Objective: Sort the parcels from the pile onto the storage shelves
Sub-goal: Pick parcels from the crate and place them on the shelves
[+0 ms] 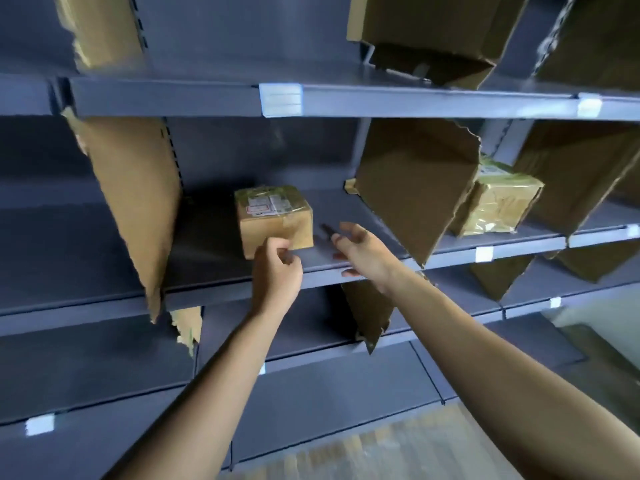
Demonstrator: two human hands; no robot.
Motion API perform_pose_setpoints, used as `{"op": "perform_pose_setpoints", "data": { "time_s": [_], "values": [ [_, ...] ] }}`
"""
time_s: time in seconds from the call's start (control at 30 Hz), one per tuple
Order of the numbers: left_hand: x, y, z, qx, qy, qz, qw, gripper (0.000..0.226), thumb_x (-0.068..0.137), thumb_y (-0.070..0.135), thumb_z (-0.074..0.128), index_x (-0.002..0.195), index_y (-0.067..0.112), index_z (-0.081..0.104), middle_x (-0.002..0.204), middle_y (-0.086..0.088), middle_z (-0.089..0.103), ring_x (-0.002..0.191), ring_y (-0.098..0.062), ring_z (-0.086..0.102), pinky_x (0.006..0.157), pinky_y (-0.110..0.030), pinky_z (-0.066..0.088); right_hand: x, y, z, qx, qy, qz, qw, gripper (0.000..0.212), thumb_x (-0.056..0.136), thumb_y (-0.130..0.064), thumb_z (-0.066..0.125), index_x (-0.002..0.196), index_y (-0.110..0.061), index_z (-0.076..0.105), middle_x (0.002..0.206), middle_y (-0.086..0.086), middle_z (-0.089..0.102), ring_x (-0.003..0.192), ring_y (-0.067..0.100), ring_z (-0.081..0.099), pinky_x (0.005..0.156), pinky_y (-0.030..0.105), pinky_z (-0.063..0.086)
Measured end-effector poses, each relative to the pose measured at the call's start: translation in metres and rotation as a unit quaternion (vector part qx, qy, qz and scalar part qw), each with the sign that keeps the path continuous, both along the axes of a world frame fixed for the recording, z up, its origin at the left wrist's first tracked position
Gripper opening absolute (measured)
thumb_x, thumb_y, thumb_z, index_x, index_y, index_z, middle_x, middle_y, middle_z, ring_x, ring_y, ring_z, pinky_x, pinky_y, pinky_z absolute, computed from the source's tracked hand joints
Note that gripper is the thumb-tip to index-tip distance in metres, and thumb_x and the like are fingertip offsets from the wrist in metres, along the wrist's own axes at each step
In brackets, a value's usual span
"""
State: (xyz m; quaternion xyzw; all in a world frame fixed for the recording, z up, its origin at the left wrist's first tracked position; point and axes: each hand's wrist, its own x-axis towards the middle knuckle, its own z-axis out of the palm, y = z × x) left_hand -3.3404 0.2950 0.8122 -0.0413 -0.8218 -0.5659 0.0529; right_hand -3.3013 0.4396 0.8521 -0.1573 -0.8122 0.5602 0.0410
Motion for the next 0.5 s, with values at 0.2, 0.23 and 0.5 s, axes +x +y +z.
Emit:
{"op": "perform_pose_setpoints", "data": {
  "time_s": [0.2, 0.23, 0.5],
  "values": [
    [0.064, 0.088, -0.004, 0.043, -0.035, -0.136, 0.989, 0.022, 0.091, 0.001, 0.049, 0.106, 0.015, 0.057, 0.107, 0.001, 0.061, 0.099, -0.017, 0.055, 0.082, -0.022, 0.039, 0.076, 0.056, -0.008, -0.051, 0.004, -0.064, 0.997, 0.009, 0.102, -0.027, 0.049, 0.105, -0.031, 0.057, 0.106, 0.001, 0.062, 0.092, 0.017, 0.064, 0.080, 0.037, 0.056],
    [0.076, 0.103, -0.003, 0.053, -0.041, -0.156, 0.985, 0.022, 0.091, -0.001, 0.048, 0.106, 0.012, 0.058, 0.103, 0.002, 0.061, 0.096, -0.015, 0.056, 0.078, -0.019, 0.039, 0.091, 0.070, -0.010, -0.046, 0.003, -0.076, 0.996, 0.013, 0.102, -0.027, 0.049, 0.111, -0.025, 0.057, 0.105, 0.003, 0.063, 0.091, 0.016, 0.065, 0.078, 0.036, 0.055],
    [0.188, 0.252, -0.013, 0.019, -0.072, -0.312, 0.947, 0.024, 0.093, 0.005, 0.046, 0.110, 0.010, 0.063, 0.107, -0.003, 0.066, 0.096, -0.019, 0.058, 0.079, -0.027, 0.042, 0.240, 0.208, -0.032, -0.025, 0.011, -0.203, 0.979, 0.021, 0.103, -0.026, 0.046, 0.118, -0.019, 0.058, 0.115, 0.012, 0.067, 0.093, 0.019, 0.068, 0.084, 0.044, 0.057]
  ]
}}
